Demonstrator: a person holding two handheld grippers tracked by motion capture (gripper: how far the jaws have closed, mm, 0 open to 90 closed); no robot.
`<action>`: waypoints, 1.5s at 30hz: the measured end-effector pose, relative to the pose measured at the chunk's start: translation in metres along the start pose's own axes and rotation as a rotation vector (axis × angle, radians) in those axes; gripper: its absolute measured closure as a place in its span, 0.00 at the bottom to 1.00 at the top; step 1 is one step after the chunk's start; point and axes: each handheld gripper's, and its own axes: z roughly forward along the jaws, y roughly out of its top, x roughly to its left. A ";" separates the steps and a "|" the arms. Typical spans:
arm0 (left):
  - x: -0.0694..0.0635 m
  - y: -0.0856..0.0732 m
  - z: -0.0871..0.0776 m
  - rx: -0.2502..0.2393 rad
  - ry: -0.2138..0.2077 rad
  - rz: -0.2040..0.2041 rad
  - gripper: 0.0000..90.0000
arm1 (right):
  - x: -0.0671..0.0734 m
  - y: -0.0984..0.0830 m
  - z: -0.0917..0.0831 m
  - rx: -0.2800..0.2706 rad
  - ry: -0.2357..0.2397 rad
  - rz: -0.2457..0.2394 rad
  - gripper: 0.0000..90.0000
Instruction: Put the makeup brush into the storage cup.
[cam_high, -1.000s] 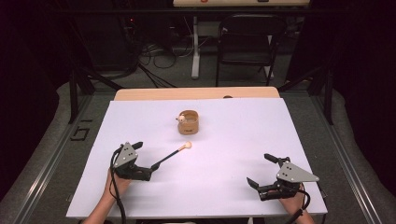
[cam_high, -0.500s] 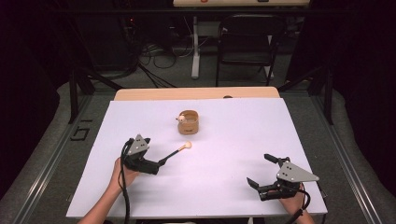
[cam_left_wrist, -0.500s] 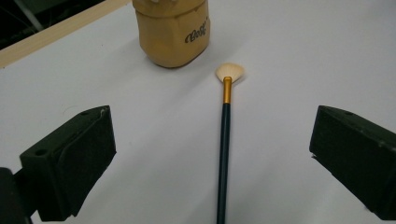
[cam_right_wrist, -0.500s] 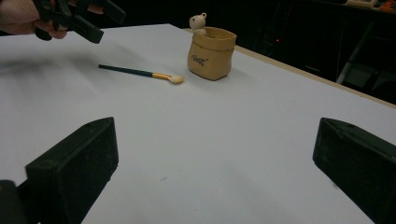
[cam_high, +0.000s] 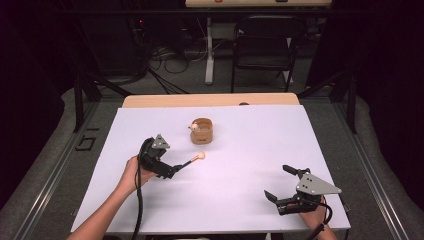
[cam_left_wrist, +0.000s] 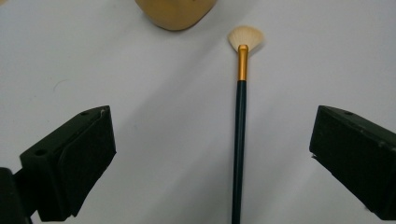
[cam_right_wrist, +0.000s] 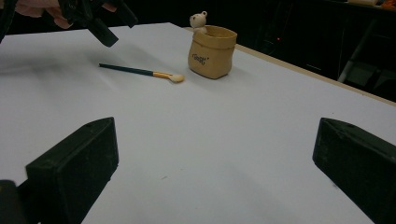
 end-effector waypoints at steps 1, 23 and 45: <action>0.000 0.002 0.001 0.013 0.000 0.004 0.00 | 0.000 0.000 0.000 0.000 0.000 0.000 0.00; -0.003 0.036 0.024 0.312 -0.023 0.041 0.37 | 0.000 0.000 0.000 0.008 0.003 0.005 0.00; -0.006 0.039 0.046 0.429 -0.116 0.057 0.77 | -0.001 0.000 0.000 0.002 0.002 0.003 0.00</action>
